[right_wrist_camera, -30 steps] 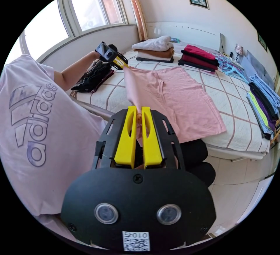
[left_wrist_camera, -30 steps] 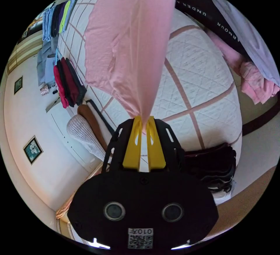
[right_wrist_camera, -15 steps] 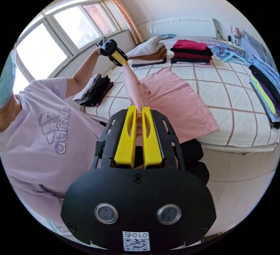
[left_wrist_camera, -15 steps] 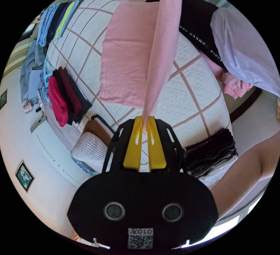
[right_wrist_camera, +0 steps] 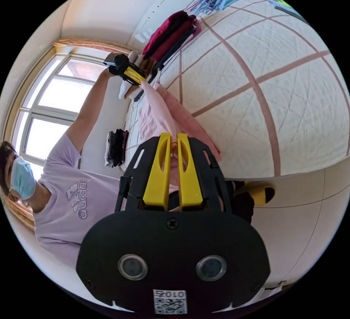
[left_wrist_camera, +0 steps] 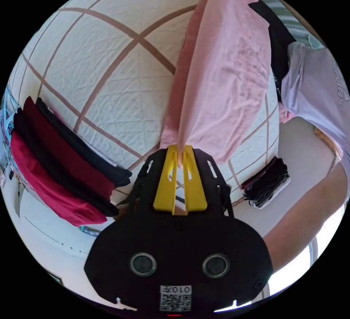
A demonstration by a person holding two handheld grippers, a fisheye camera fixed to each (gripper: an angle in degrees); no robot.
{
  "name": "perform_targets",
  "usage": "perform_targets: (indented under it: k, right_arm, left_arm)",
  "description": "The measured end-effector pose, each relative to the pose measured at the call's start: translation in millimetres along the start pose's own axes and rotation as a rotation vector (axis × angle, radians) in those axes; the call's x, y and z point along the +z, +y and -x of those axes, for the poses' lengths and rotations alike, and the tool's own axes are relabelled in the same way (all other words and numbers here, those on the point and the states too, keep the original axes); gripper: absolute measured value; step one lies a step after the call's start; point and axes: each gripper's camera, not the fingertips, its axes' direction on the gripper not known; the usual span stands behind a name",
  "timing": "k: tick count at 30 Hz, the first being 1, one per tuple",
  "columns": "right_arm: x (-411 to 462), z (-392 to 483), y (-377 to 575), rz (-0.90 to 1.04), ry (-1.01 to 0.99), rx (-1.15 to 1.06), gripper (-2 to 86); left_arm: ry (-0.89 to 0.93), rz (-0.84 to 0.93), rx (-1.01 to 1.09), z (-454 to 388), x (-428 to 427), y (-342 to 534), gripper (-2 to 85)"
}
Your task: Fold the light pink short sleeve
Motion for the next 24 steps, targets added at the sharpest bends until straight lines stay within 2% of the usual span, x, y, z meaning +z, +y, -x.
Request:
perform_targets:
  k: [3, 7, 10, 14, 16, 19, 21, 24]
  right_arm:
    - [7, -24, -11, -0.017, -0.028, 0.019, 5.0]
    - [17, -30, -14, -0.068, -0.001, 0.001, 5.1]
    - [14, -22, -2, -0.189, 0.082, 0.006, 5.2]
    - [-5, 11, 38, -0.399, 0.236, 0.026, 6.4]
    - [2, 39, 53, -0.377, 0.295, 0.002, 7.3]
    - [46, 78, 73, -0.206, 0.367, 0.014, 10.3]
    - [91, 100, 89, -0.086, 0.37, 0.016, 11.4]
    - [142, 119, 99, -0.004, 0.373, 0.018, 12.1]
  left_arm:
    - [0.039, -0.023, -0.069, 19, 10, 6, 3.5]
    - [0.067, -0.198, -0.218, 28, 13, 50, 5.9]
    - [0.037, -0.374, -0.371, 19, 14, 106, 7.1]
    - [-0.026, -0.538, -0.698, -30, 25, 188, 8.5]
    - [-0.019, -0.521, -0.8, -67, 40, 204, 9.0]
    - [0.003, -0.436, -0.942, -132, 86, 209, 9.7]
    - [0.025, -0.457, -0.963, -169, 115, 205, 10.0]
    - [0.08, -0.582, -1.039, -216, 142, 209, 10.3]
